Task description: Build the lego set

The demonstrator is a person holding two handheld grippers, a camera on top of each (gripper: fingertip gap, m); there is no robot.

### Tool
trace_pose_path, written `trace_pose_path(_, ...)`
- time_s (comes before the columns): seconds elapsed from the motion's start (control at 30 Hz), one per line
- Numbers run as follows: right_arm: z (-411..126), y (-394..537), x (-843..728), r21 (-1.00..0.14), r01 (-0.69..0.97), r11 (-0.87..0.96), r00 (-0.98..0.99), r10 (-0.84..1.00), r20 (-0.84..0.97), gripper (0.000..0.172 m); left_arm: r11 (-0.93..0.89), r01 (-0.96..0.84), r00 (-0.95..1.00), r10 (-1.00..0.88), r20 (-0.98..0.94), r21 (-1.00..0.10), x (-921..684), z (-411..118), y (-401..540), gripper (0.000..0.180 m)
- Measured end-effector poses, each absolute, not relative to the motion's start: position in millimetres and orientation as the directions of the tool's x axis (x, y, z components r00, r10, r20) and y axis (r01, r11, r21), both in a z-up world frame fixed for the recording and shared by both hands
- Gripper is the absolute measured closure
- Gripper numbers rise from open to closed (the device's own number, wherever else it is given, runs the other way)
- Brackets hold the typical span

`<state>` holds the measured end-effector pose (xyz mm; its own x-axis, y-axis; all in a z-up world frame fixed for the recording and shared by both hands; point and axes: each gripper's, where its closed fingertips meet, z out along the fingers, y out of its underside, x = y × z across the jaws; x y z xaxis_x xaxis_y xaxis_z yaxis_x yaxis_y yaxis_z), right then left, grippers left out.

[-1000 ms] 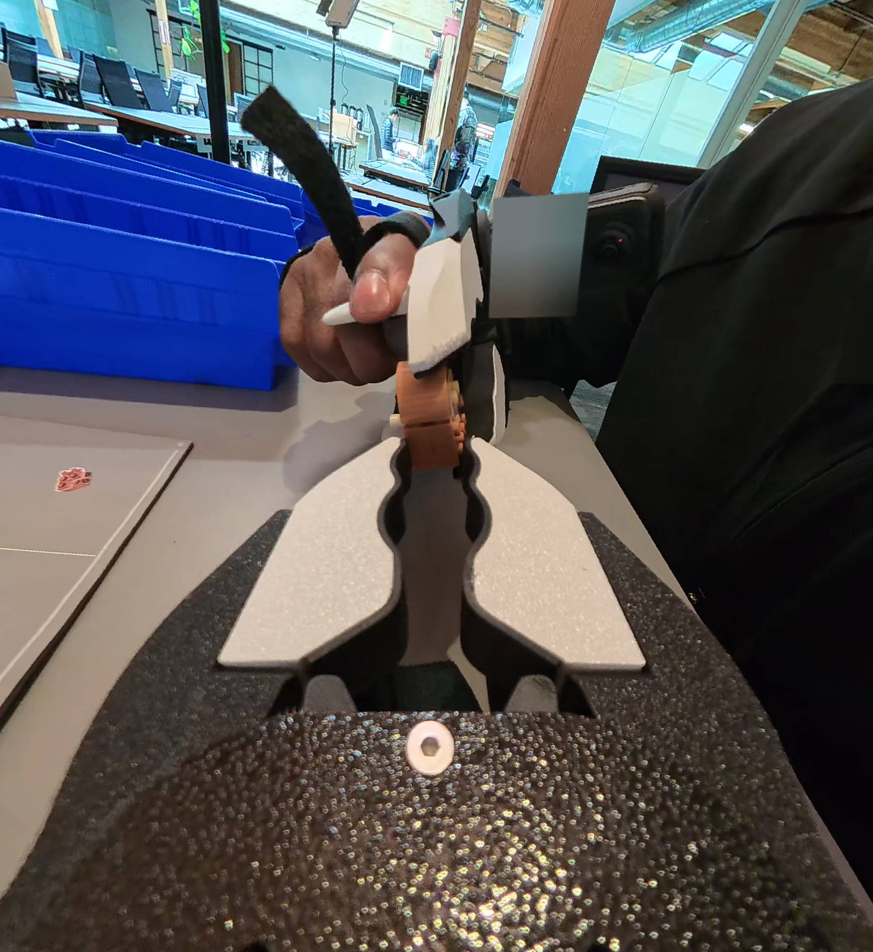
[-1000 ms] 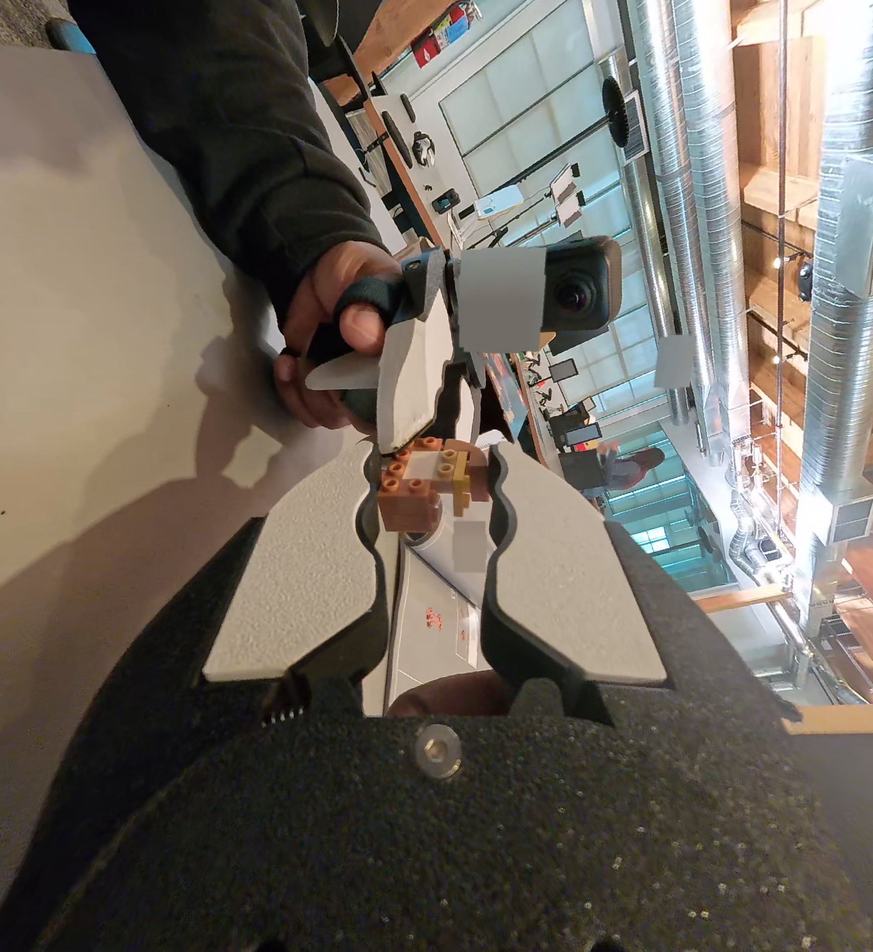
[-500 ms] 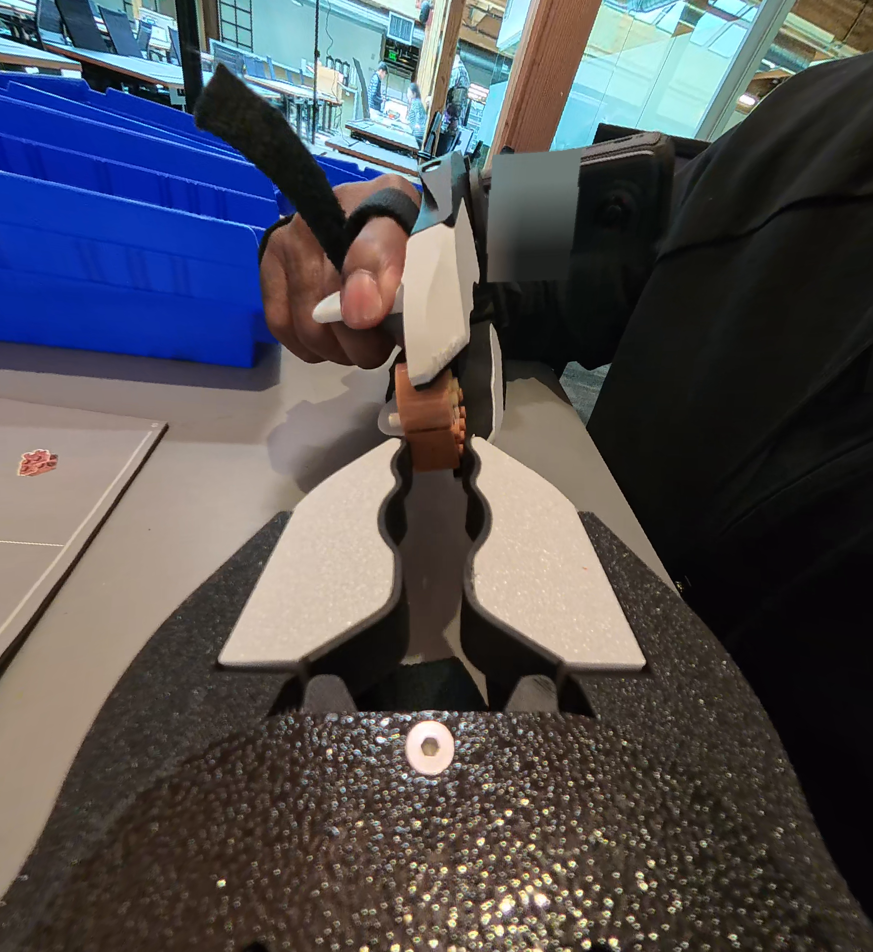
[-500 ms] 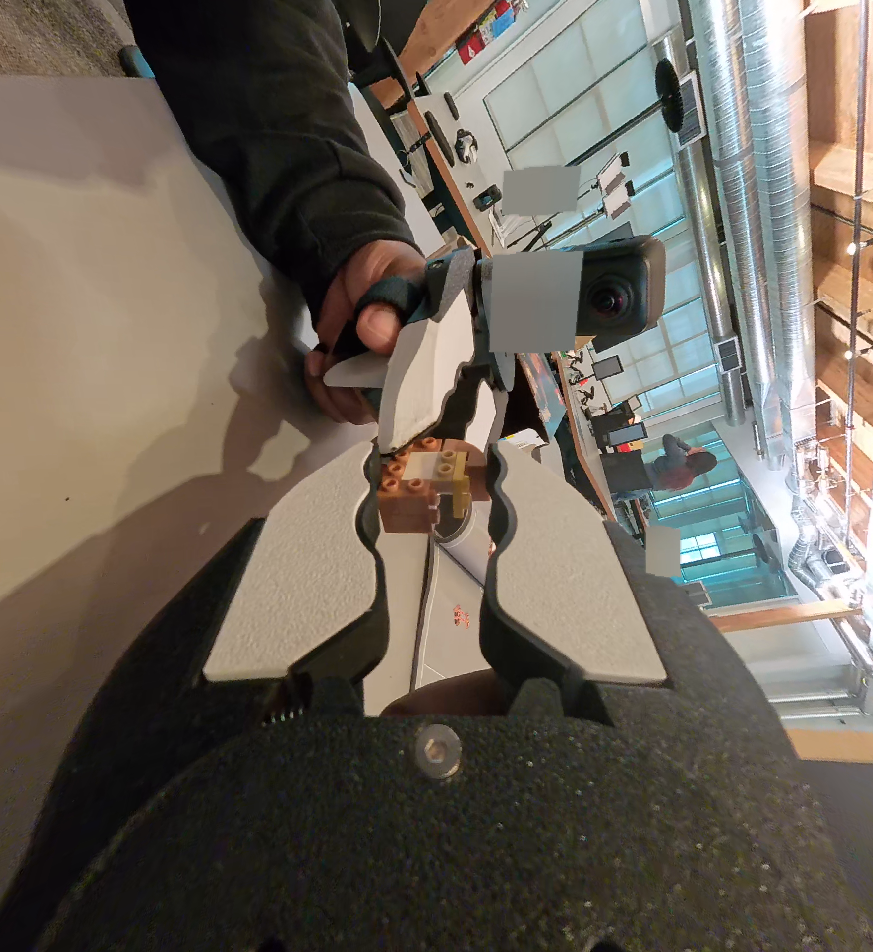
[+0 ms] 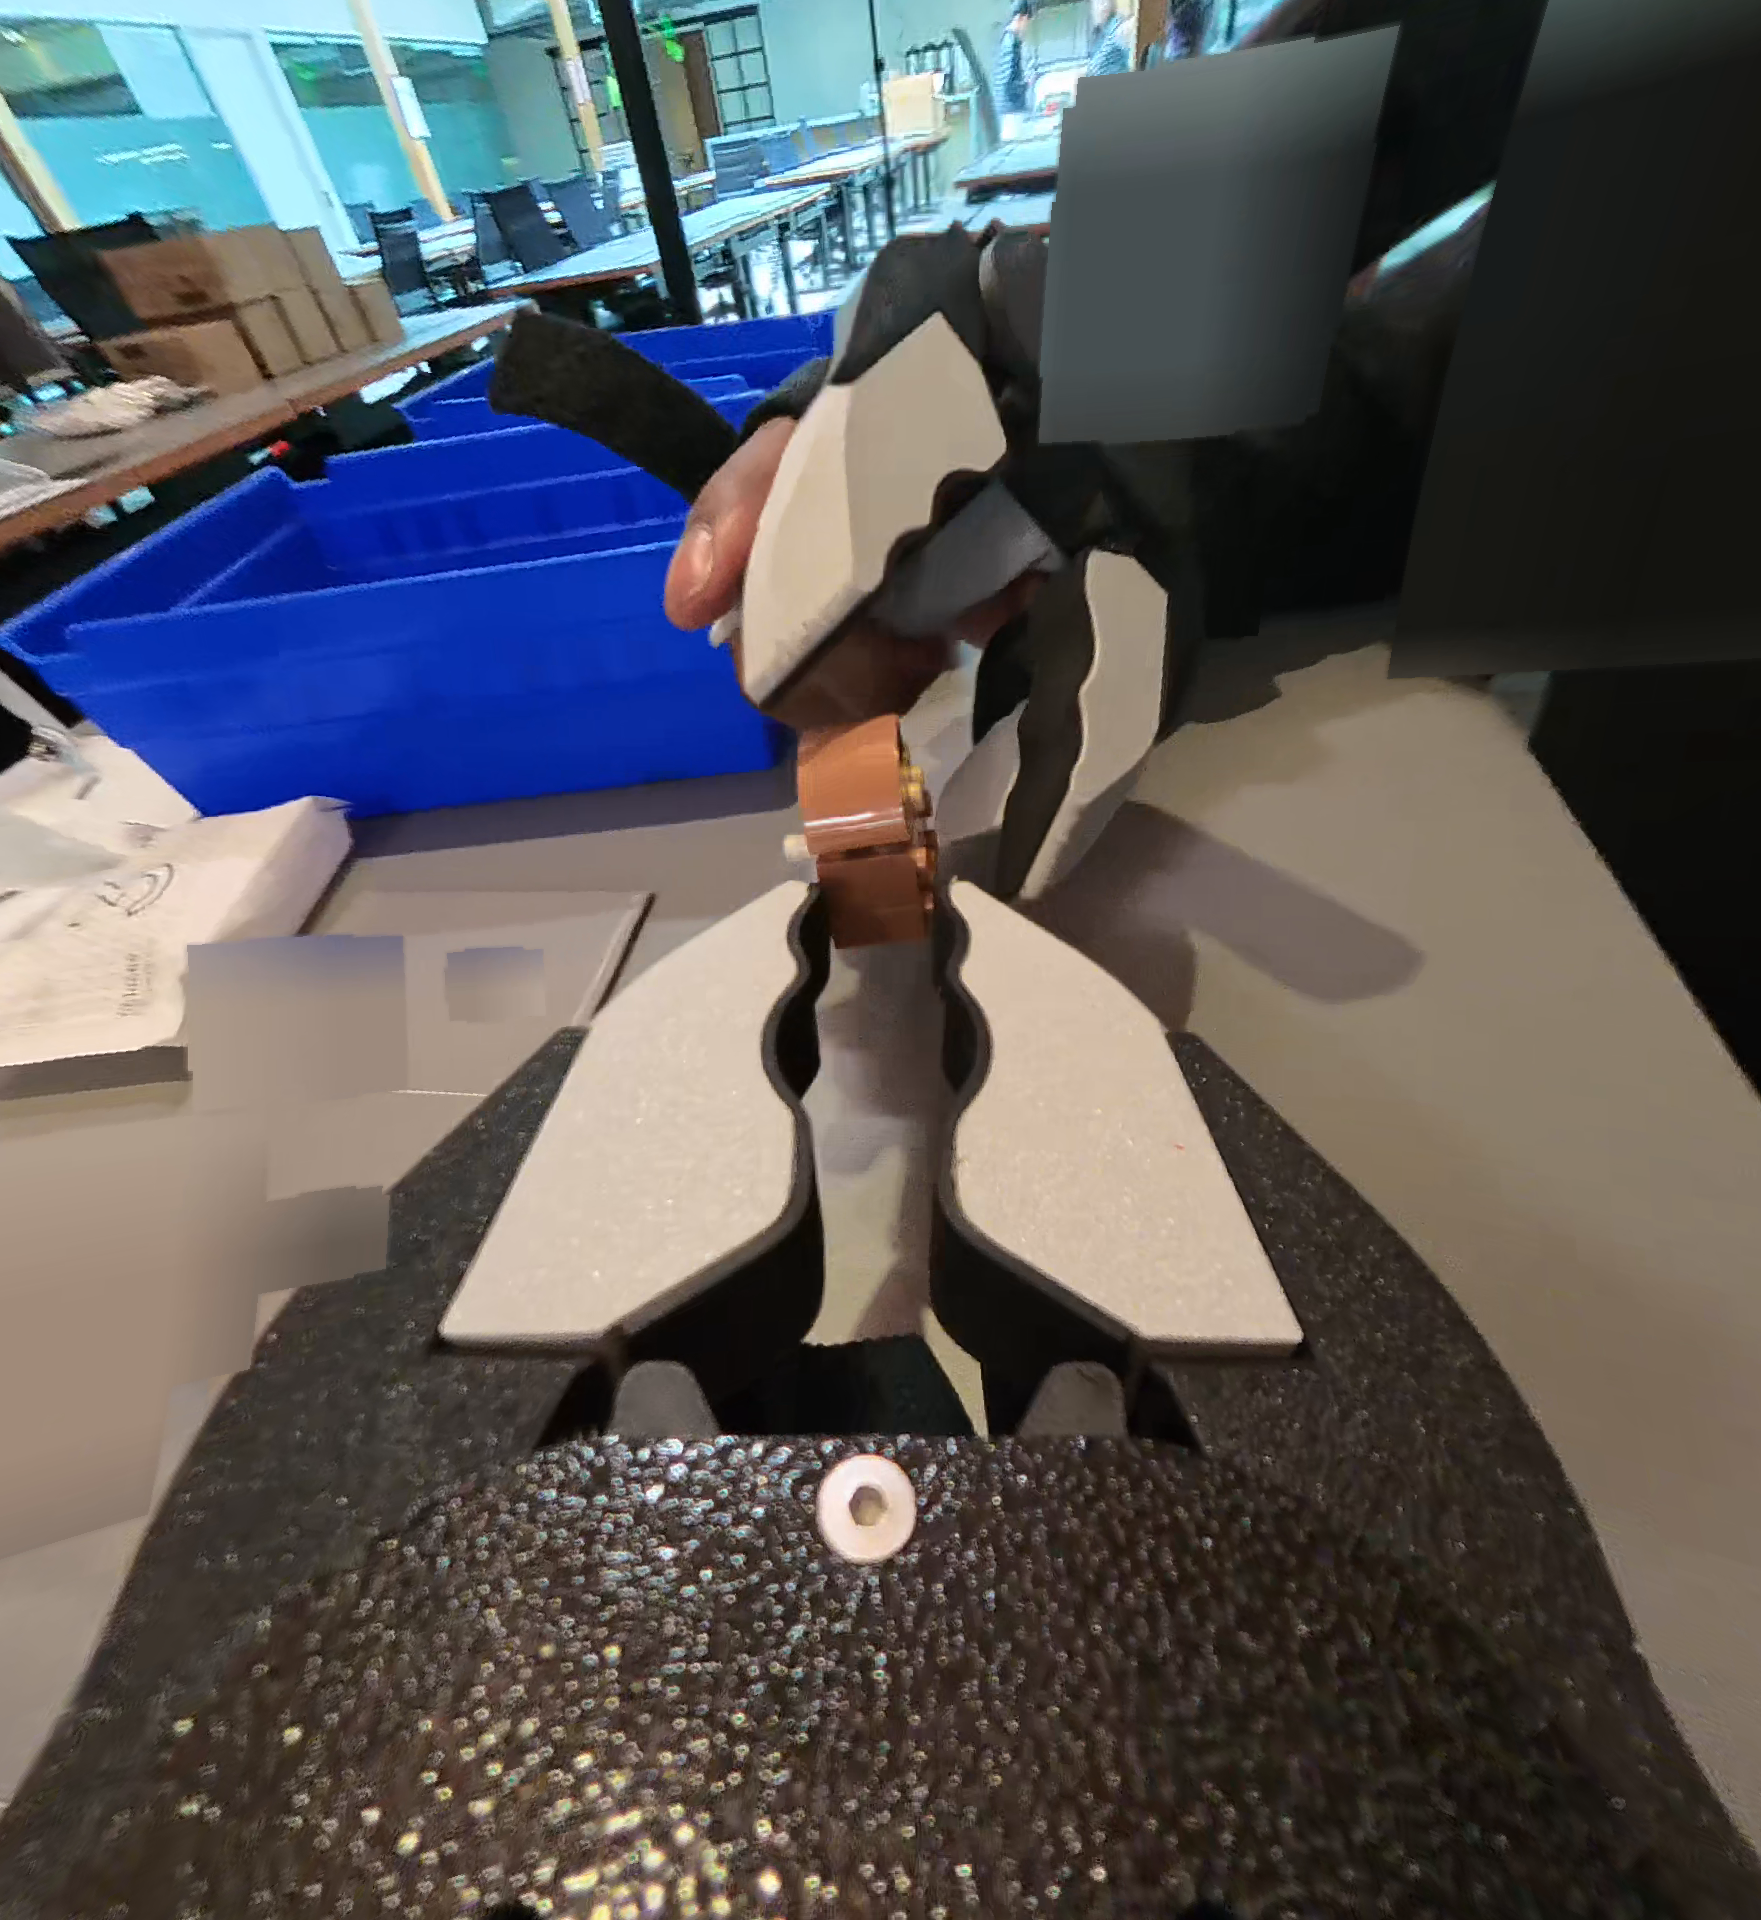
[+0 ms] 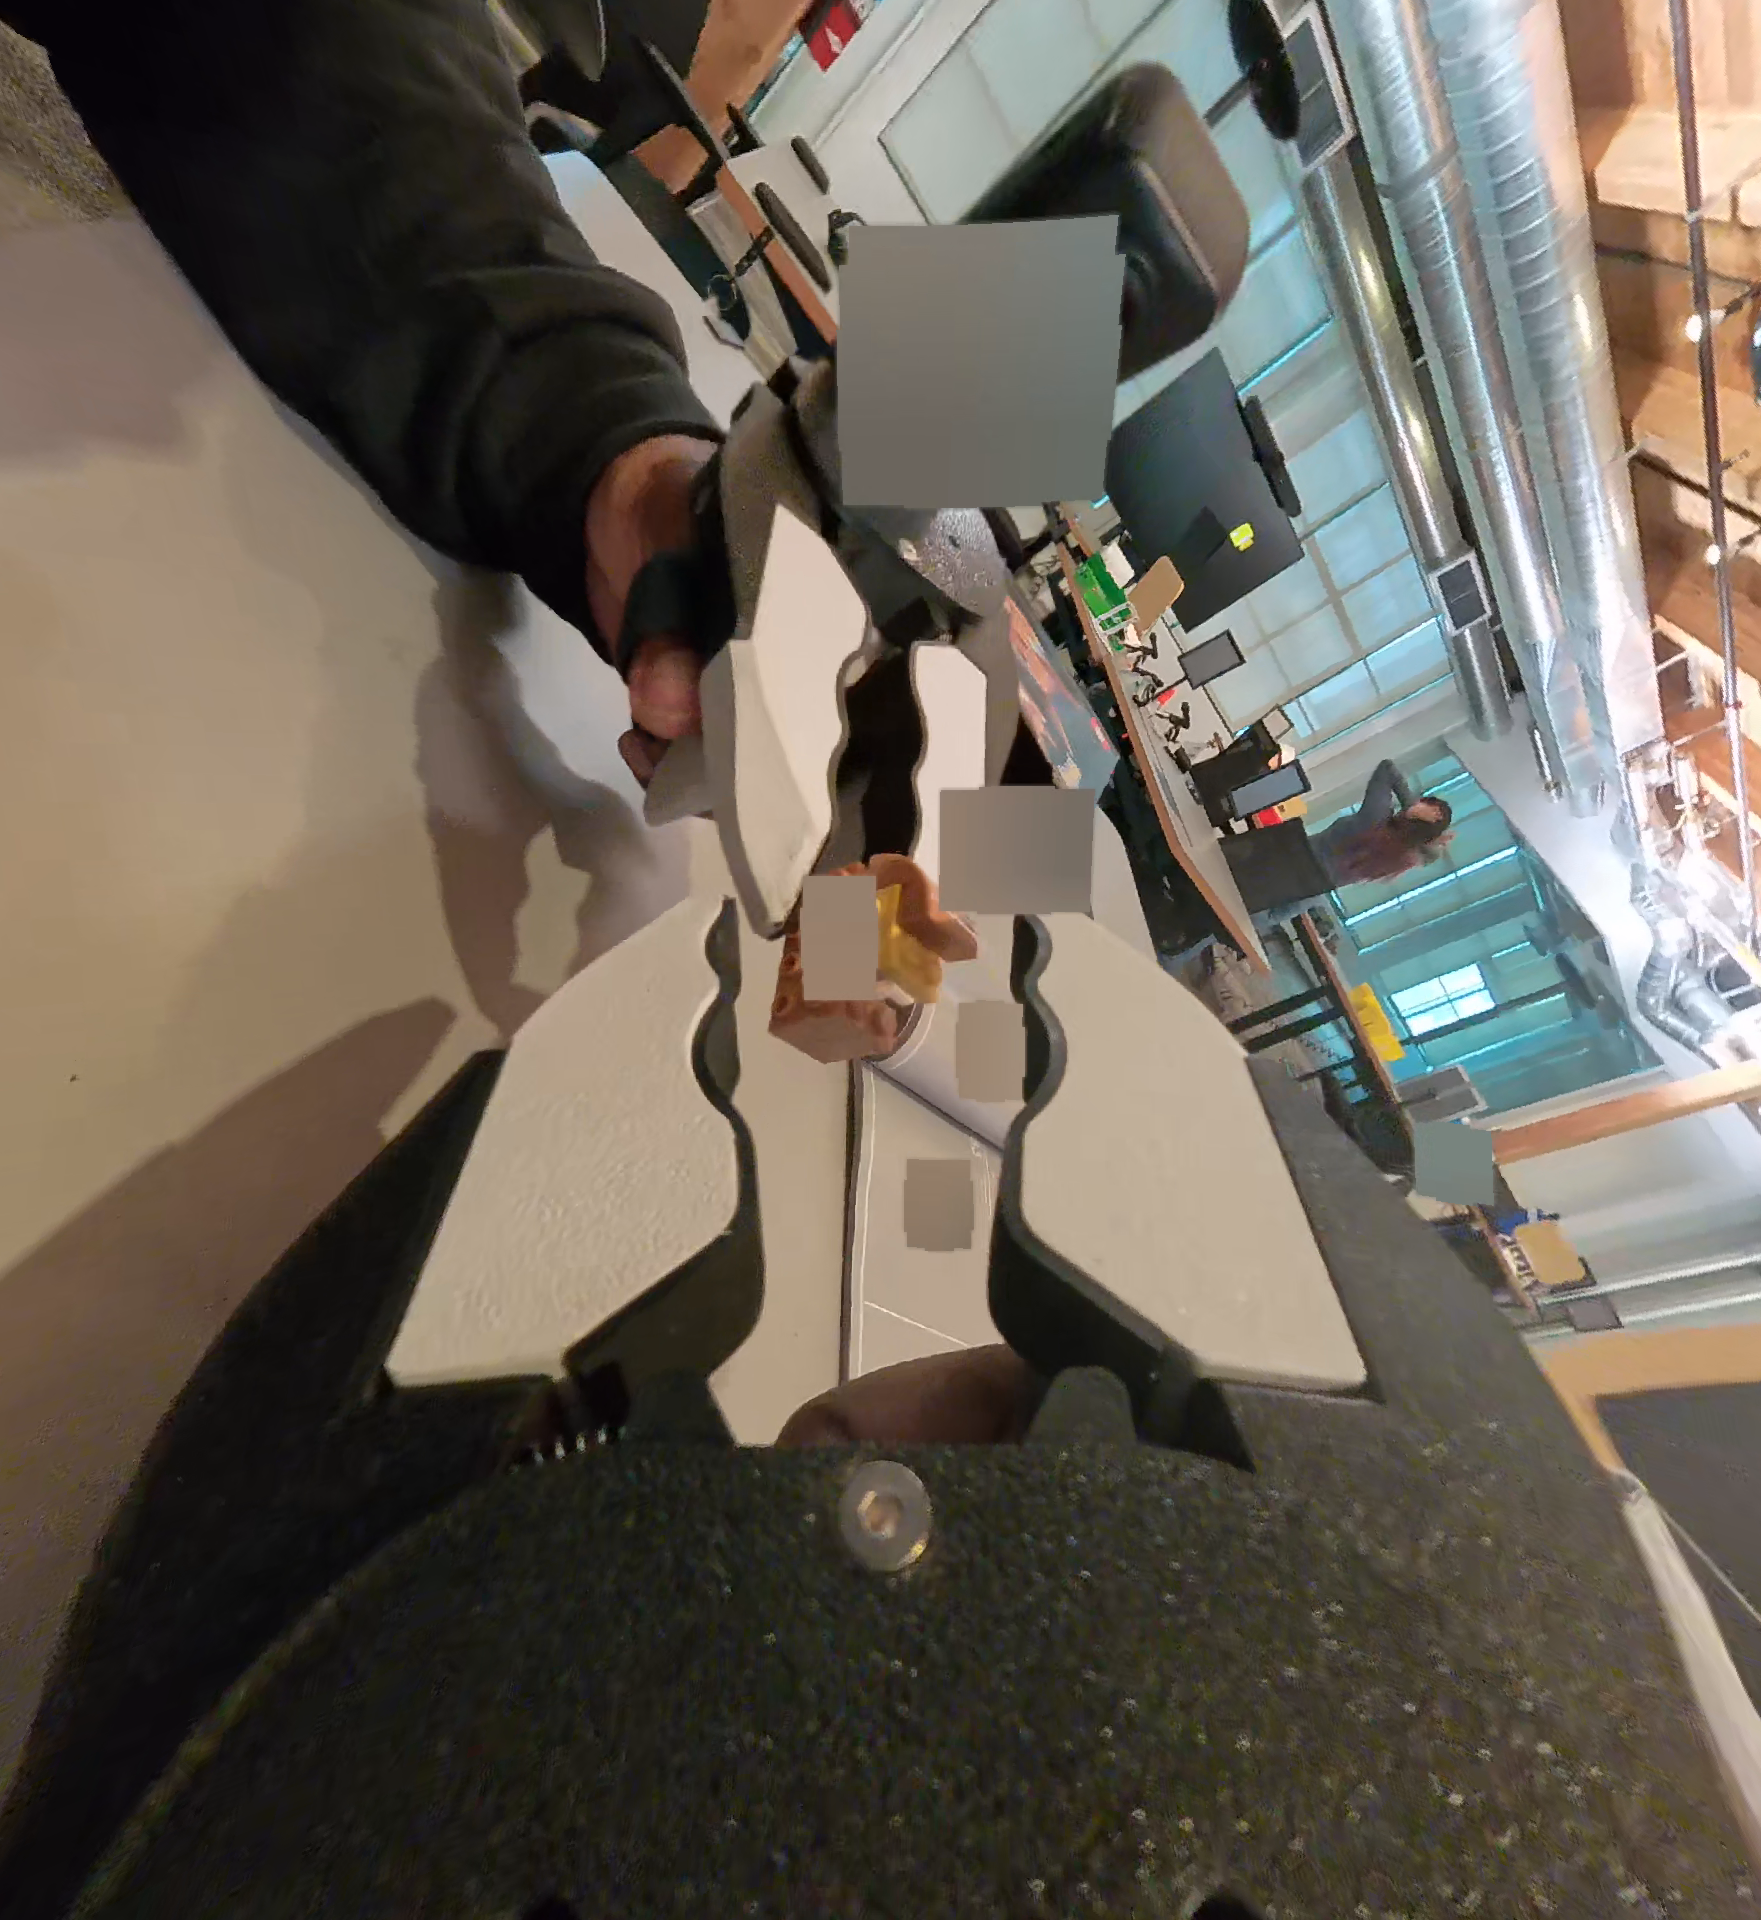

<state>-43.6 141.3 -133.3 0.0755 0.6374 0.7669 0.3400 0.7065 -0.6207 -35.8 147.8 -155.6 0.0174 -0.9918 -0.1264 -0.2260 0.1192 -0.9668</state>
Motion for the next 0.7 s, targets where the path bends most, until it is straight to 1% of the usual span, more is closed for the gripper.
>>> trace_pose_path(0.1,-141.6,146.6,-43.0,-0.581,0.388,0.715,0.062,0.609,0.791,0.123,0.118,-0.245,0.045,-0.99,-0.132,-0.962,-34.5,-160.1,151.6,0.162)
trace_pose_path(0.2,-144.1,149.1,-41.5,-0.573,0.407,0.711,0.059,0.606,0.794,0.123,0.153,-0.308,0.093,-0.977,-0.19,-0.939,-36.2,-168.1,160.1,0.162)
trace_pose_path(0.37,-157.8,159.7,-40.5,-0.487,0.503,0.714,0.029,0.549,0.835,0.124,0.163,-0.358,0.134,-0.965,-0.224,-0.919,-35.7,-173.7,165.0,0.162)
trace_pose_path(0.47,-164.2,165.5,-41.1,-0.425,0.548,0.721,0.019,0.497,0.868,0.126,0.15,-0.366,0.143,-0.966,-0.215,-0.918,-35.8,-175.6,166.0,0.162)
trace_pose_path(0.53,-164.2,168.6,-41.1,-0.393,0.563,0.727,0.027,0.459,0.888,0.133,0.134,-0.373,0.147,-0.968,-0.202,-0.918,-35.6,-177.3,166.4,0.162)
trace_pose_path(0.7,-168.3,172.8,-42.0,-0.311,0.6,0.737,0.009,0.382,0.924,0.133,0.051,-0.383,0.174,-0.977,-0.126,-0.922,-36.0,-182.2,169.2,0.162)
